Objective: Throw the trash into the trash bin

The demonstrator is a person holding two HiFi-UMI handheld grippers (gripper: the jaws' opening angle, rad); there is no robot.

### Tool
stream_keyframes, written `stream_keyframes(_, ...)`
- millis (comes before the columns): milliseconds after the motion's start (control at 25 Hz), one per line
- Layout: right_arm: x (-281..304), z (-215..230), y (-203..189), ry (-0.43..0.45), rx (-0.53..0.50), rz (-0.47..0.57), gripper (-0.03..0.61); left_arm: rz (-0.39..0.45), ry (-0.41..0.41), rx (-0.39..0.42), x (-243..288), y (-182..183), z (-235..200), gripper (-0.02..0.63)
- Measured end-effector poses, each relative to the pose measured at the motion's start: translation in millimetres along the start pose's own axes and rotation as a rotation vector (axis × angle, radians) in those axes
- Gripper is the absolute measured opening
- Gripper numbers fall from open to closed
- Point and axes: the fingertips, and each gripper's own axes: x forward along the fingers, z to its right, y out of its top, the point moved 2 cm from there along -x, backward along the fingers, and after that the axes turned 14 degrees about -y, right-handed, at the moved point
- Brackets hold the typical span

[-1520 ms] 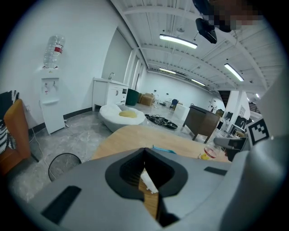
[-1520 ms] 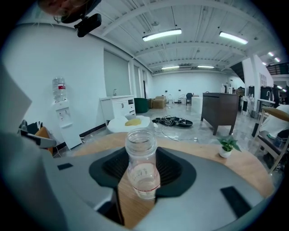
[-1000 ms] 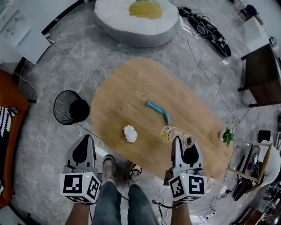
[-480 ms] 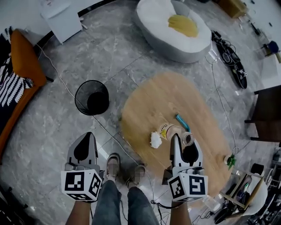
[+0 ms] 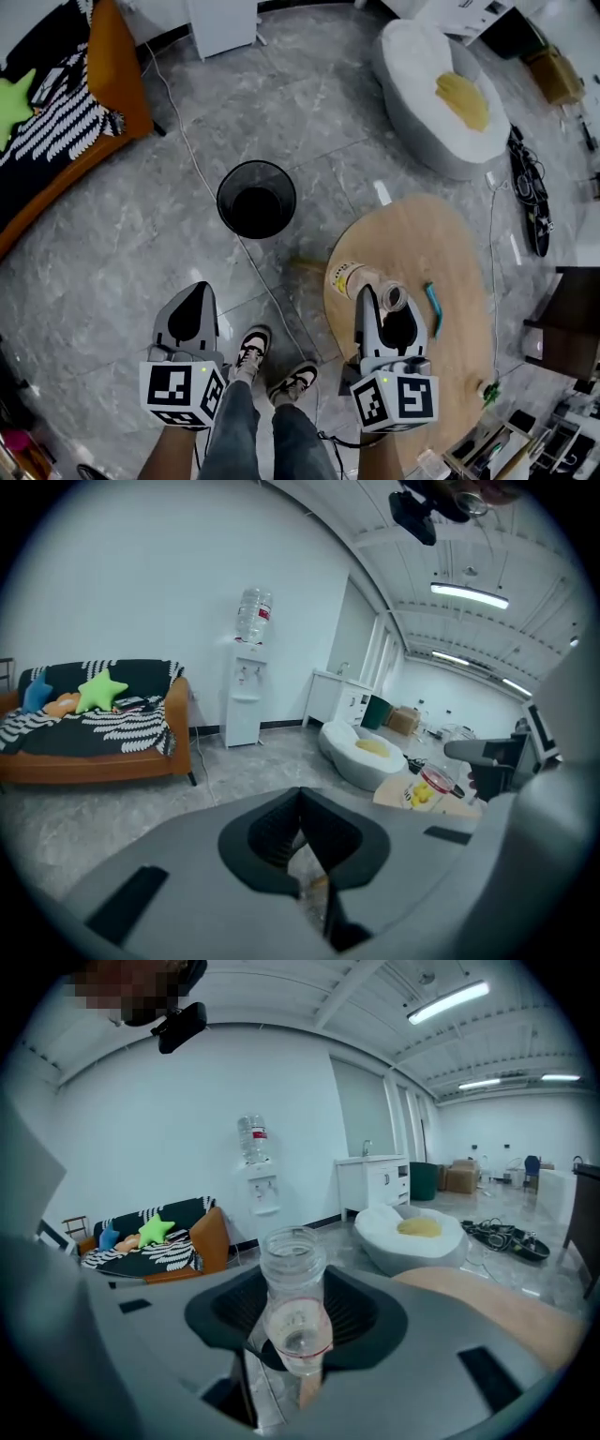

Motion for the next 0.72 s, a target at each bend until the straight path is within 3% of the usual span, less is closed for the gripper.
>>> stream_keyframes(400,65.1,-93.1,-33.2,0.160,-0.020,-0.037,0.190,-0.008,0.096,-0.034,9.6,-30.1,-84.2,-0.008)
stream_keyframes(720,144.1,-130.9,-70.7,0.139,0.034,-0.068,0.190,-0.021,0.111,0.036,59.5,-47.4,-141.1,-0.008)
